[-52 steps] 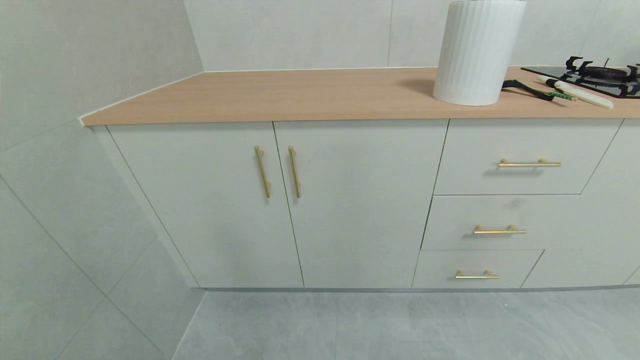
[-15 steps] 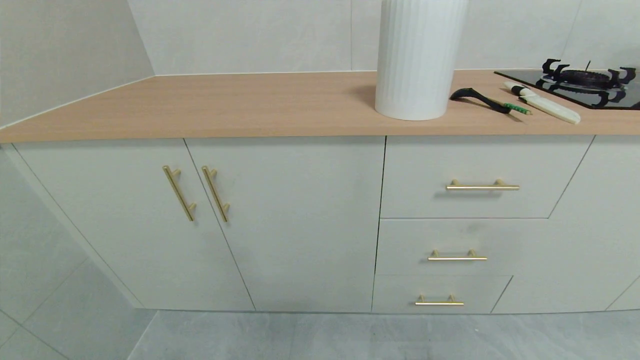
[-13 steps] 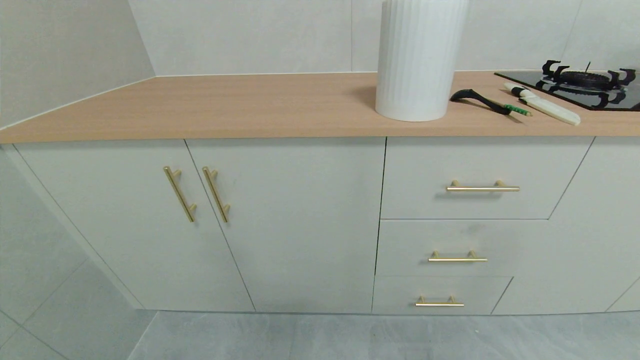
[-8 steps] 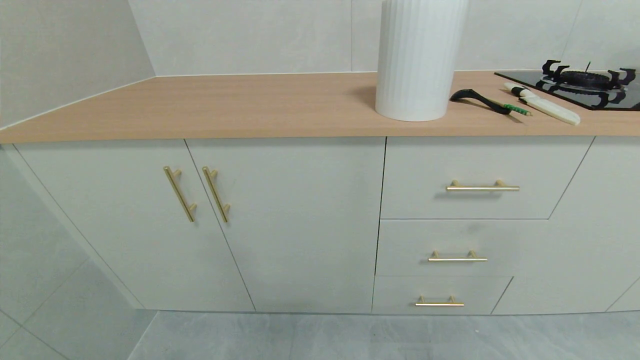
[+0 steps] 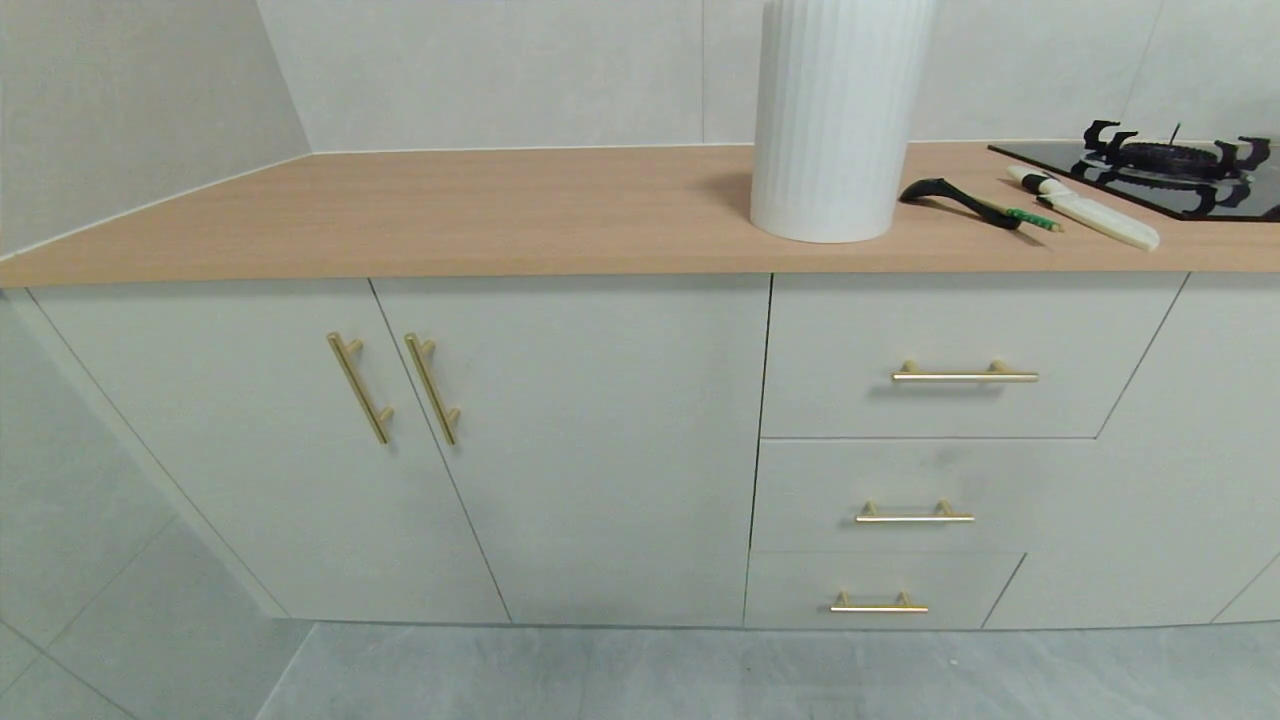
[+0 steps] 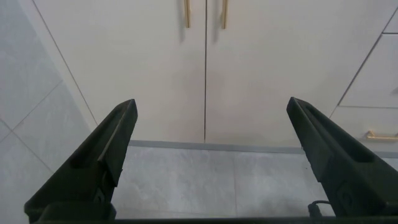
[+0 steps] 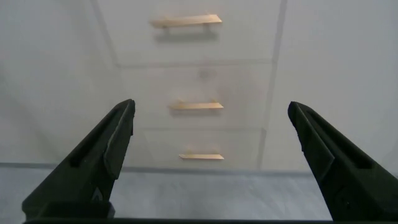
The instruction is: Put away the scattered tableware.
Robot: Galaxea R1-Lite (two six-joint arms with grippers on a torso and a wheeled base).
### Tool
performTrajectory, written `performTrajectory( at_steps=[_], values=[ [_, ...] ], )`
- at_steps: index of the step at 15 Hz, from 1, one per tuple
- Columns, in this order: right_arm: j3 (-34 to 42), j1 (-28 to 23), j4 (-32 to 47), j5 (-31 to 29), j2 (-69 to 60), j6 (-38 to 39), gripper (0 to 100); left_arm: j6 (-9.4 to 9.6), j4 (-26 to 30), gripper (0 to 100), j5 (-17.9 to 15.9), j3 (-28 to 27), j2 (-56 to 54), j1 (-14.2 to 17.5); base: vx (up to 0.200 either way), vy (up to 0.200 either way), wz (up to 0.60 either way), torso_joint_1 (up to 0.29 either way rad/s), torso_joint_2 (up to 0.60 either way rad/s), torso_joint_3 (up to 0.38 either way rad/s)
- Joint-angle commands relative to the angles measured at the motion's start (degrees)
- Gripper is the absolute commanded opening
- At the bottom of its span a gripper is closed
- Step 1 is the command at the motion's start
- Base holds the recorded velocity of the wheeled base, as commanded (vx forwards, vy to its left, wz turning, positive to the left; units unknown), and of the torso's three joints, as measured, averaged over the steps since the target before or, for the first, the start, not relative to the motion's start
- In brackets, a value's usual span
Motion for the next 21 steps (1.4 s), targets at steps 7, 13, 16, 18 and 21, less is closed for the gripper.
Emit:
performTrajectory(
  at_steps=[7,13,16,18,21],
  values=[
    [-9.8,9.6,-4.2,5.2,45.9,-2.3,100,-0.01,0.0,100,0.0,0.0,0.0,0.0,0.0,0.0,0.0,0.0,0.0,0.0],
    [-17.6,9.6,-22.2,2.2,78.9,-6.8,100,-0.01,-0.1,100,0.0,0.0,0.0,0.0,0.0,0.0,0.0,0.0,0.0,0.0],
    [-25.3,9.6,-24.7,-0.8,91.3,-7.8,100,-0.01,-0.1,100,0.0,0.0,0.0,0.0,0.0,0.0,0.0,0.0,0.0,0.0],
    [-28.4,9.6,-24.6,-1.3,95.1,-7.8,100,-0.01,-0.1,100,0.0,0.0,0.0,0.0,0.0,0.0,0.0,0.0,0.0,0.0],
    [-31.8,9.9,-28.9,-4.7,102.4,-7.2,100,-0.01,0.0,100,0.0,0.0,0.0,0.0,0.0,0.0,0.0,0.0,0.0,0.0]
  ],
)
